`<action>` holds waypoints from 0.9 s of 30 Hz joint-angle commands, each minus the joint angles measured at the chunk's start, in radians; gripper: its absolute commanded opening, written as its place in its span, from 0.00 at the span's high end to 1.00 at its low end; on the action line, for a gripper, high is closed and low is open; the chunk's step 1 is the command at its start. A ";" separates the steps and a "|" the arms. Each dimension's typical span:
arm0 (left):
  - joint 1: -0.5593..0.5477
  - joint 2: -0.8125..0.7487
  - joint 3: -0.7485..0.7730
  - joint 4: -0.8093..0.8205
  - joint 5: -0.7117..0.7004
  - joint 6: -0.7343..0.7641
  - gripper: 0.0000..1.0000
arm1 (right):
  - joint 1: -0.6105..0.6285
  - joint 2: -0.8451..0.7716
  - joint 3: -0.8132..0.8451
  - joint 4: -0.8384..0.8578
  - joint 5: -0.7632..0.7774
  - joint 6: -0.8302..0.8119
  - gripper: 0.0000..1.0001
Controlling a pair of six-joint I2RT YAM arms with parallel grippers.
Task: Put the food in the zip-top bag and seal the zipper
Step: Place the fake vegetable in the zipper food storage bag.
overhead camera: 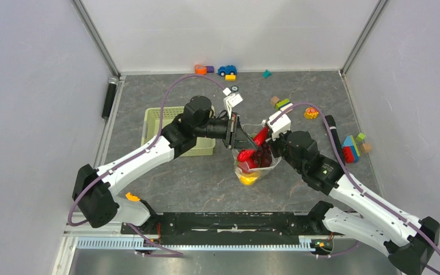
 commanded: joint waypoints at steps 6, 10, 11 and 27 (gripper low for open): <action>-0.010 -0.153 -0.110 -0.045 -0.098 -0.097 0.98 | 0.005 -0.033 -0.005 0.075 -0.015 0.001 0.91; -0.010 -0.162 -0.134 -0.046 -0.085 -0.141 0.98 | 0.005 -0.035 -0.003 0.075 -0.019 0.003 0.91; -0.011 -0.158 -0.125 -0.067 -0.082 -0.142 0.98 | 0.005 -0.035 -0.003 0.075 -0.021 0.004 0.91; -0.011 0.156 0.284 -0.444 -0.223 -0.192 0.98 | 0.006 -0.053 -0.019 0.098 -0.096 -0.024 0.92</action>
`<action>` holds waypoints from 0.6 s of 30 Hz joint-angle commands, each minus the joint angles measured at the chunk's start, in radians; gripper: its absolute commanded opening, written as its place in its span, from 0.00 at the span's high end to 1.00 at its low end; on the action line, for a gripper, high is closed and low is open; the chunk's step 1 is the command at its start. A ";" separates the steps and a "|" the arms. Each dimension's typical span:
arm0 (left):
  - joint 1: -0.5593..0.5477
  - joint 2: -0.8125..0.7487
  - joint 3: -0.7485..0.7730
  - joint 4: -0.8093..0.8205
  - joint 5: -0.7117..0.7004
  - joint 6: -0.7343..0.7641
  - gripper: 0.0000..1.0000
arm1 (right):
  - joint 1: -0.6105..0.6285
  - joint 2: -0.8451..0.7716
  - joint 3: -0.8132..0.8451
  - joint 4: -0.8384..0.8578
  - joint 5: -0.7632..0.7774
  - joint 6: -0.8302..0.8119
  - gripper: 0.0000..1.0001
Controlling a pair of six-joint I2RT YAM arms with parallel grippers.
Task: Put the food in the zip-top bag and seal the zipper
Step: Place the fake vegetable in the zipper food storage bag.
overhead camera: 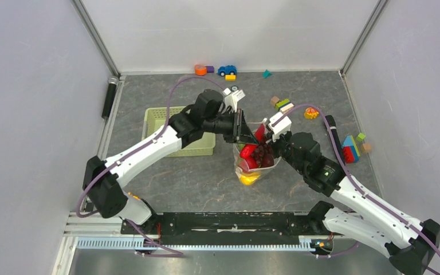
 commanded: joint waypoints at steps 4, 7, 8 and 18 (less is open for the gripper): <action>-0.009 0.147 0.186 -0.146 -0.109 -0.099 0.98 | 0.006 -0.042 -0.008 0.069 -0.049 -0.010 0.92; -0.018 0.153 0.182 -0.123 -0.189 -0.107 0.98 | 0.006 -0.050 -0.017 0.086 -0.082 -0.010 0.92; -0.021 0.149 0.173 -0.111 -0.227 -0.106 0.98 | 0.006 -0.051 -0.018 0.088 -0.087 -0.009 0.92; -0.054 0.109 0.100 -0.041 -0.331 -0.058 0.70 | 0.005 -0.049 -0.020 0.104 -0.109 0.001 0.92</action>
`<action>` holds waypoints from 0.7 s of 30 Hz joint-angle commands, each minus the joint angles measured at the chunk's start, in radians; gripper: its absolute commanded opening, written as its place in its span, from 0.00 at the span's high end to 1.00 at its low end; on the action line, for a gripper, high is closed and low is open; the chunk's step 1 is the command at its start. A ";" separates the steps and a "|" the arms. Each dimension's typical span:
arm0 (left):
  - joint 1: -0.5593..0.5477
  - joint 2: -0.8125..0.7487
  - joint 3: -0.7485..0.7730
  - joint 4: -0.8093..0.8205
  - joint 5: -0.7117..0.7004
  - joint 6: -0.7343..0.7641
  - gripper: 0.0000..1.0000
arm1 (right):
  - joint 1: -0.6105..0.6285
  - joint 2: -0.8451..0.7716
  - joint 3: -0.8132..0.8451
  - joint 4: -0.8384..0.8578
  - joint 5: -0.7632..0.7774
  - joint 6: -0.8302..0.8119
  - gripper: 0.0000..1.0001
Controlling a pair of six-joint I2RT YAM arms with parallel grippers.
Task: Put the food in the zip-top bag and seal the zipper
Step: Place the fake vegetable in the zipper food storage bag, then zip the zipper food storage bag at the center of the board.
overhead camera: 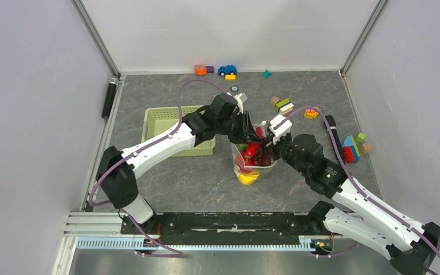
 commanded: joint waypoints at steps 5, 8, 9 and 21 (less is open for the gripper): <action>-0.040 -0.108 -0.025 0.062 -0.065 0.099 0.34 | 0.006 -0.012 0.000 0.086 -0.001 0.007 0.92; -0.051 -0.152 -0.034 0.070 -0.044 0.137 0.01 | 0.007 -0.007 0.002 0.086 0.010 0.011 0.92; -0.052 -0.165 -0.037 0.079 -0.026 0.150 0.00 | 0.006 -0.005 0.003 0.086 0.012 0.012 0.92; -0.052 -0.411 -0.152 0.118 -0.059 0.296 0.00 | 0.005 0.009 0.000 0.141 0.122 0.024 0.94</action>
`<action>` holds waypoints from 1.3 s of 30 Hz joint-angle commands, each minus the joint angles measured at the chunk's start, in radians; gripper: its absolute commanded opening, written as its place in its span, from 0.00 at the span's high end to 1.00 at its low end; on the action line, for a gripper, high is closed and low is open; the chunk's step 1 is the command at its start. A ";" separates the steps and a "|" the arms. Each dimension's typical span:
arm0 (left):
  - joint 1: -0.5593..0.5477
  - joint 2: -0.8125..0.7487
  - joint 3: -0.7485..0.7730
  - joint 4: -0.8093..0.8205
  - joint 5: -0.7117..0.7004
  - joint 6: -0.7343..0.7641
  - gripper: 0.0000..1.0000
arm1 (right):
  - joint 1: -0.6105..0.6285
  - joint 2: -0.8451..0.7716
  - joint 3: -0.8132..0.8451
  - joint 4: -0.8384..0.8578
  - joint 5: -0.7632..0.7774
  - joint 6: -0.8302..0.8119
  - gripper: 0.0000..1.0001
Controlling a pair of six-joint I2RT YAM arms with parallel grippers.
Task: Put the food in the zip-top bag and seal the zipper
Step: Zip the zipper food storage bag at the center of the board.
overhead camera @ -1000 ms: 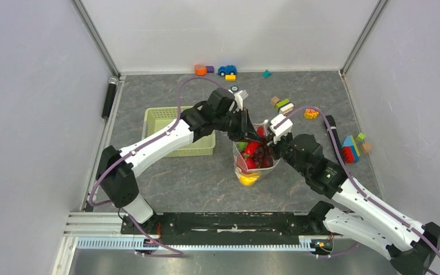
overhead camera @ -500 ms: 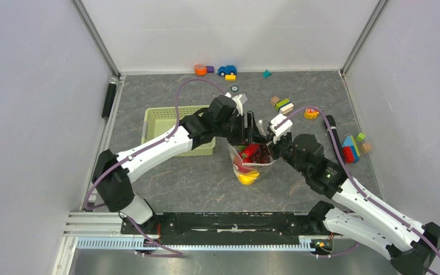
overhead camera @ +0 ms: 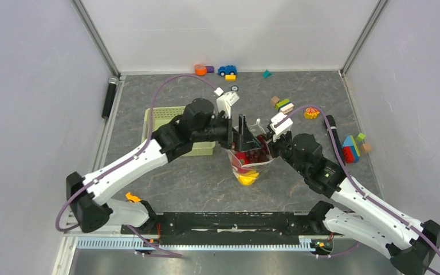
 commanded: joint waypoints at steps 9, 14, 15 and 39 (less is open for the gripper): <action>0.029 -0.437 -0.332 -0.078 -1.206 0.104 0.00 | 0.004 0.008 -0.001 0.173 0.065 -0.010 0.95; 0.119 -0.407 -0.412 0.007 -0.961 0.146 0.00 | 0.004 0.025 -0.002 0.189 0.053 -0.014 0.95; 0.119 -0.379 -0.420 0.026 -0.900 0.159 0.00 | 0.004 0.030 -0.002 0.192 0.053 -0.015 0.95; -0.167 -0.125 -0.585 0.637 -0.301 0.245 0.00 | -0.016 0.228 0.050 0.348 -0.180 -0.086 0.96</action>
